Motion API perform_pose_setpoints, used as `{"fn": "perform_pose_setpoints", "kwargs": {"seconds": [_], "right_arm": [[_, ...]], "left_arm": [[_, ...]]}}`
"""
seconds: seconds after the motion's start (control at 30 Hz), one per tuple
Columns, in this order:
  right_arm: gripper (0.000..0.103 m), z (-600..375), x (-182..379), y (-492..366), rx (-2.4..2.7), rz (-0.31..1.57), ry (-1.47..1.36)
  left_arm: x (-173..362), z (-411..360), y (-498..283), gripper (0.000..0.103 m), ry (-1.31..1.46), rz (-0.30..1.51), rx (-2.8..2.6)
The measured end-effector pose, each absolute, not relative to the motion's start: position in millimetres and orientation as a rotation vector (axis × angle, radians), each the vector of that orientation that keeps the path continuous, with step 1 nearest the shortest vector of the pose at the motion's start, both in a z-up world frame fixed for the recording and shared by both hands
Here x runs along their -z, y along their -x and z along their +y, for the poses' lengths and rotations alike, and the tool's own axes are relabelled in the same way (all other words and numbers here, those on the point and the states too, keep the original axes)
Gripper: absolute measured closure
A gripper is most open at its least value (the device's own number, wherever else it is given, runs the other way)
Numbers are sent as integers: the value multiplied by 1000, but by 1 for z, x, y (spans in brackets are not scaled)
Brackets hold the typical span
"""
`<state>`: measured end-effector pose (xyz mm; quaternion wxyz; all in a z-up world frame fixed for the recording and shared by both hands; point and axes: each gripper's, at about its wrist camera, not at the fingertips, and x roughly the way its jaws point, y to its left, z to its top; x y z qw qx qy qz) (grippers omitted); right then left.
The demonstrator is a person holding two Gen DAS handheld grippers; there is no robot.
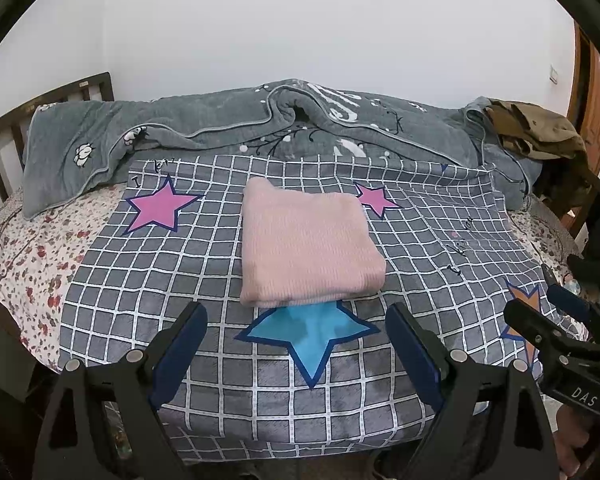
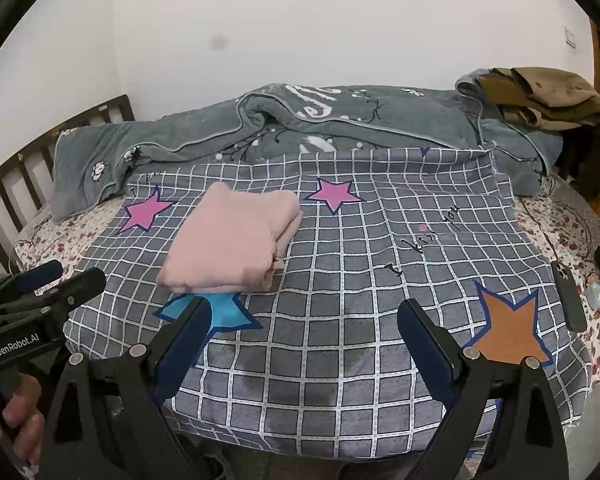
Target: Fold small clothes
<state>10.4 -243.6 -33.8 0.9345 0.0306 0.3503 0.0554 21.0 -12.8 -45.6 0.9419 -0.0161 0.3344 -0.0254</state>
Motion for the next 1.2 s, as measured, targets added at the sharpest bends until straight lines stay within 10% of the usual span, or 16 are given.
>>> {"fn": "perform_pose_setpoints", "kwargs": {"seconds": [1.2], "right_arm": [[10, -239, 28, -7, -128, 703, -61]], "left_arm": [[42, -7, -16, 12, 27, 672, 44]]}}
